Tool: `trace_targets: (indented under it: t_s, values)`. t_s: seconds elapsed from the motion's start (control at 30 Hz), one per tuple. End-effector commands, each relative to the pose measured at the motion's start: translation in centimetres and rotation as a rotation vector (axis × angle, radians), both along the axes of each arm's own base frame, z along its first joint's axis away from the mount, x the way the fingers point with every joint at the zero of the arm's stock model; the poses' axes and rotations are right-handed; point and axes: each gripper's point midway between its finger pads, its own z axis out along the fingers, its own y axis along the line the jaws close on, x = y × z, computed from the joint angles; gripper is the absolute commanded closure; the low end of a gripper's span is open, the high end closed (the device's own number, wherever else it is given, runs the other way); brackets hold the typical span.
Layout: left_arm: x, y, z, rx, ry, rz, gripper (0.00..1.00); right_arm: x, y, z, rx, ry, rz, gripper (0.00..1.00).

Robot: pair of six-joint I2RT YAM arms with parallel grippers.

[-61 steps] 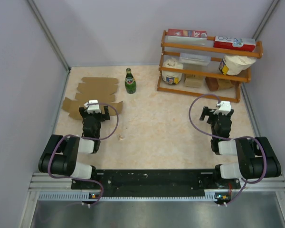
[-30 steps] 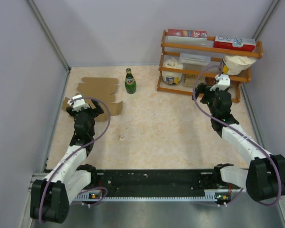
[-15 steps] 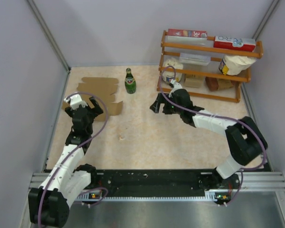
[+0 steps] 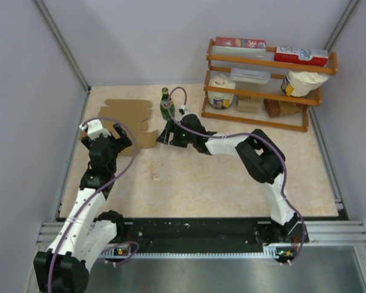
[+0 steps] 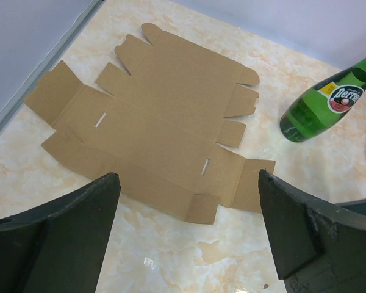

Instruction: Fold the paper box

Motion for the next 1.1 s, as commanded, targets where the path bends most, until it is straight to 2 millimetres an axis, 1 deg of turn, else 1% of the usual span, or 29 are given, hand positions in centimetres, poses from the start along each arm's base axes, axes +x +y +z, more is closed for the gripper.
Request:
trace_targets:
  t_s: [0.0,0.13,0.2,0.23,0.3,0.53,0.63,0.67,0.77,0.87,0.93,1.0,1.07]
  values:
    - [0.1,-0.1,2.7,0.0,-0.065,-0.01,0.01,1.1,3.5,1.2,0.068,0.0,-0.015,0.21]
    - [0.2,-0.1,2.5,-0.001,-0.059,-0.011,0.01,1.8,4.6,-0.6,0.035,0.023,-0.046,0.27]
    - [0.2,0.0,2.5,0.002,-0.059,-0.004,0.01,2.1,5.2,-1.0,0.032,0.033,-0.054,0.31]
    - [-0.1,0.1,2.0,0.007,-0.034,-0.003,0.01,2.2,5.4,-1.4,0.022,0.037,-0.062,0.33]
    - [-0.2,0.1,2.0,0.007,-0.036,0.0,0.01,2.4,5.9,-2.0,0.005,0.043,-0.064,0.37]
    - [-0.3,0.3,2.4,0.008,-0.044,0.009,0.01,2.2,7.9,-3.0,0.008,0.073,-0.049,0.49]
    - [-0.5,0.4,2.4,0.012,-0.041,0.015,0.01,2.1,8.4,-3.5,0.006,0.082,-0.041,0.59]
    - [-0.5,0.4,2.4,0.012,-0.041,0.013,0.01,2.0,8.6,-3.4,0.006,0.076,-0.037,0.65]
    - [-0.6,0.5,2.4,0.011,-0.04,0.015,0.02,2.0,8.6,-2.9,-0.004,0.042,-0.024,0.77]
    - [-0.8,0.5,2.6,0.006,-0.047,0.017,0.03,1.8,8.9,-1.7,-0.013,-0.016,0.016,0.89]
    - [-0.9,0.5,2.9,0.005,-0.055,0.016,0.04,1.6,9.1,-0.4,-0.028,-0.082,0.061,0.98]
    - [-1.1,0.5,3.3,0.004,-0.064,0.016,0.07,1.0,9.3,1.4,-0.04,-0.153,0.12,1.0]
    - [-1.3,0.5,4.0,0.001,-0.079,0.016,0.12,-0.1,9.7,3.8,-0.032,-0.234,0.202,1.0]
